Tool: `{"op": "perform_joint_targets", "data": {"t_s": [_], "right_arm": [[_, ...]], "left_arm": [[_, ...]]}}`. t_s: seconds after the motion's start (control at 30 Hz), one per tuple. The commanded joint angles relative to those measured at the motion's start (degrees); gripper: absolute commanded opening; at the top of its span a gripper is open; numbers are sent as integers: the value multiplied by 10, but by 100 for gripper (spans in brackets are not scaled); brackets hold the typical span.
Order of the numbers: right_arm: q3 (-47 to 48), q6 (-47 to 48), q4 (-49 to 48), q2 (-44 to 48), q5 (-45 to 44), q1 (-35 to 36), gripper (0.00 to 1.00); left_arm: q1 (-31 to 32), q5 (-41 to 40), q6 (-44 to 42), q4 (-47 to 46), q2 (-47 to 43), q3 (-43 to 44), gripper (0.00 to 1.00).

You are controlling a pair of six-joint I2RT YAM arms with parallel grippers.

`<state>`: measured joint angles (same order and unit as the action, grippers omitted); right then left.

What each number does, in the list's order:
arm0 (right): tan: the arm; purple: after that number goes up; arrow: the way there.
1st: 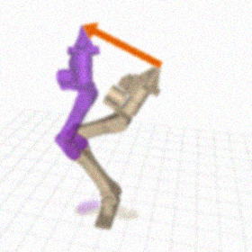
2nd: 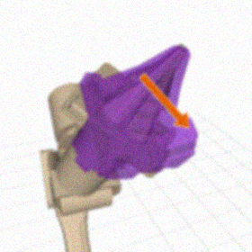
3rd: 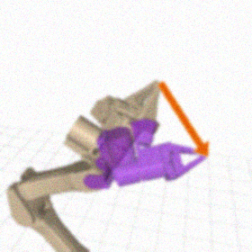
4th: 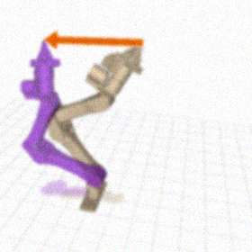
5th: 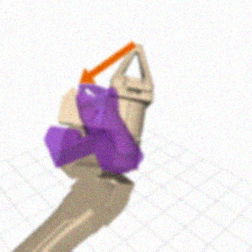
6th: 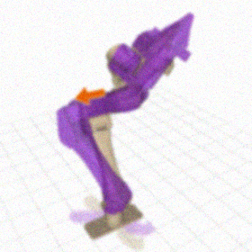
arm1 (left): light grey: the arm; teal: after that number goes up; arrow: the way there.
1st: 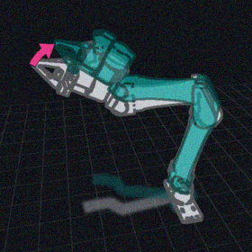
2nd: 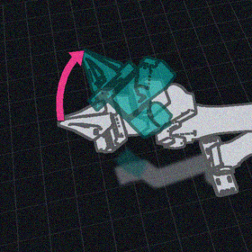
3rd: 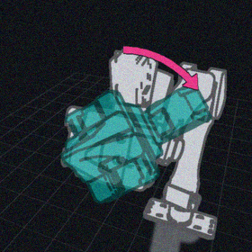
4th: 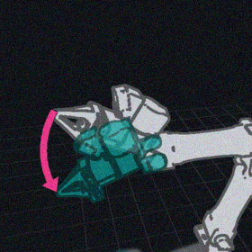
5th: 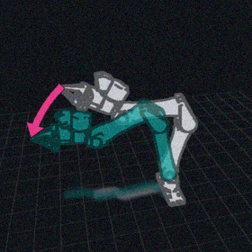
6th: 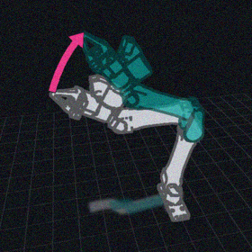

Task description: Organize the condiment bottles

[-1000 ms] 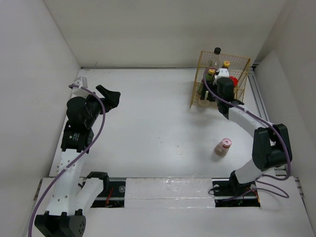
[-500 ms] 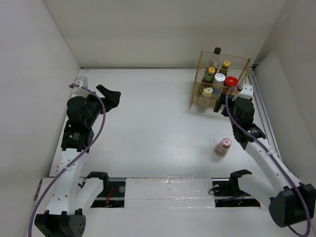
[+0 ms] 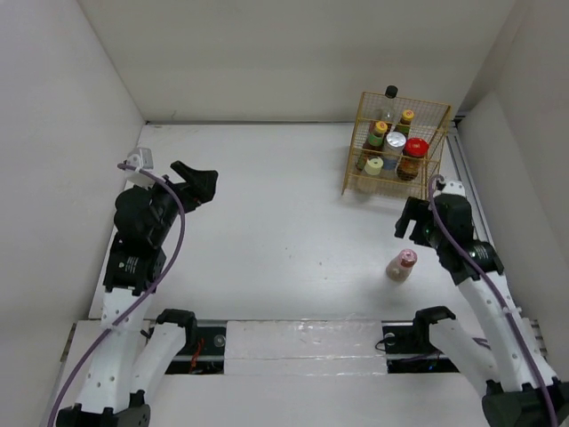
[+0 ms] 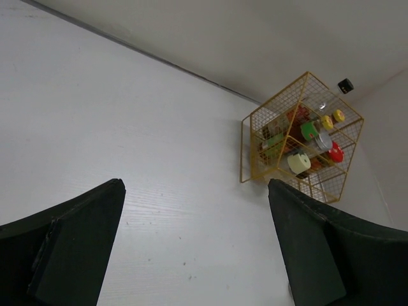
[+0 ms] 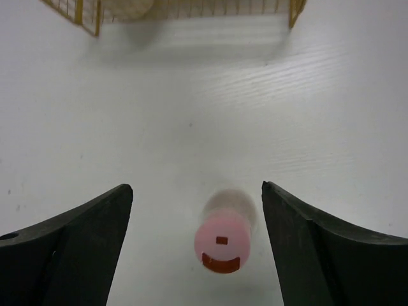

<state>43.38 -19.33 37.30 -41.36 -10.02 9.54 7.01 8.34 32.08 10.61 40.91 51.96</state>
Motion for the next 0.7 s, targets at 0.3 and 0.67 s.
{"op": "perform_joint_targets", "data": {"t_s": [0.3,0.67], "right_arm": [[112,-9,255,-94,5,15,88],[97,-8,248,-147,32,-8,86]], "left_arm": [[107,-109,-36,56,-77,21,93],[151,-145,-49,61,-106,15,94]]}}
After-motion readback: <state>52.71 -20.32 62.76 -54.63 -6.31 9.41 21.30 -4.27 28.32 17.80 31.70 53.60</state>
